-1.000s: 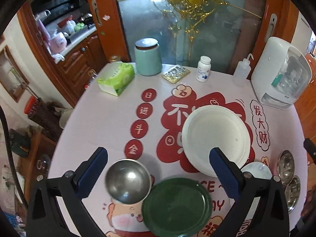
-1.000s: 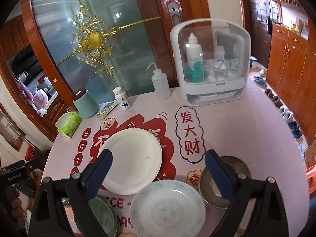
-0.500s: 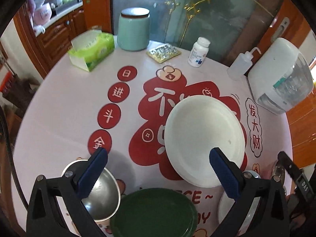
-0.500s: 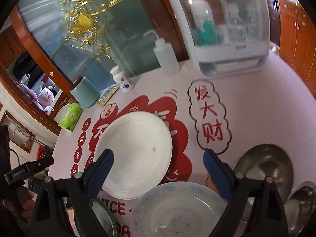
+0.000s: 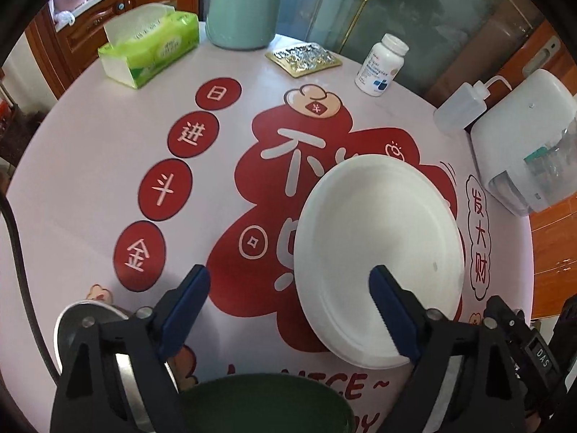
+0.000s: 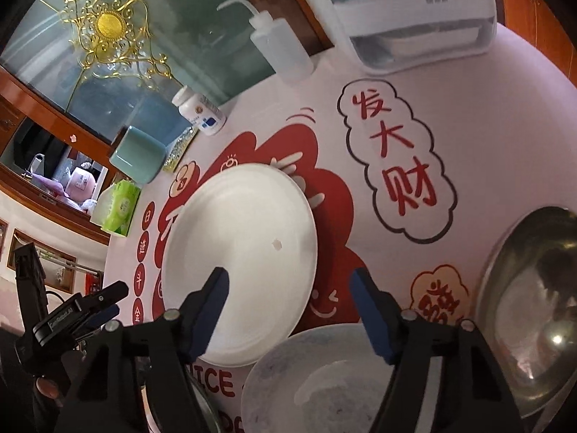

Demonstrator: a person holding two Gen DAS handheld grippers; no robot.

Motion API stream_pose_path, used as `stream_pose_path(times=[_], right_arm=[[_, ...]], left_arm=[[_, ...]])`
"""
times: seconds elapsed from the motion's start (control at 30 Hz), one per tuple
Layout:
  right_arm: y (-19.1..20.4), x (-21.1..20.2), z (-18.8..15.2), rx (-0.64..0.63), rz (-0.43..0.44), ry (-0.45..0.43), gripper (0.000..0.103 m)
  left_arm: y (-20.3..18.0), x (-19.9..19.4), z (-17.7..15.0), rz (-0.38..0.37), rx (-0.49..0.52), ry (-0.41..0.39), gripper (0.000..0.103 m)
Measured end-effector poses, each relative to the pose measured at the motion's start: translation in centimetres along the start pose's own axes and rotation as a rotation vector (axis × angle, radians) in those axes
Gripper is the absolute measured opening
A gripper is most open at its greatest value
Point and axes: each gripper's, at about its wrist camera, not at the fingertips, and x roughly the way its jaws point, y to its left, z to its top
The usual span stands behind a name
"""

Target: Organize plates and bowls

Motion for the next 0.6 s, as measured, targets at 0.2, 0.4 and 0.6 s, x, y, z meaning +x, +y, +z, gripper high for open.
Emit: stream_pose_path(times=[0.2, 0.4, 0.6], right_arm=[[-0.3, 1.7, -0.2, 0.009, -0.007, 0.032, 0.055], [-0.6, 3.0, -0.4, 0.019, -0.008, 0.053, 0.045], [-0.9, 3.7, -0.3, 0.017, -0.02, 0.055, 0.032]], left_arm=[[0.2, 1.5, 0.1, 0.003, 0.004, 0.023, 0.069], [0.5, 2.8, 0.2, 0.002, 0.0, 0.049, 0.049], [0.4, 3.6, 0.2, -0.009, 0.001, 0.064, 0.04]])
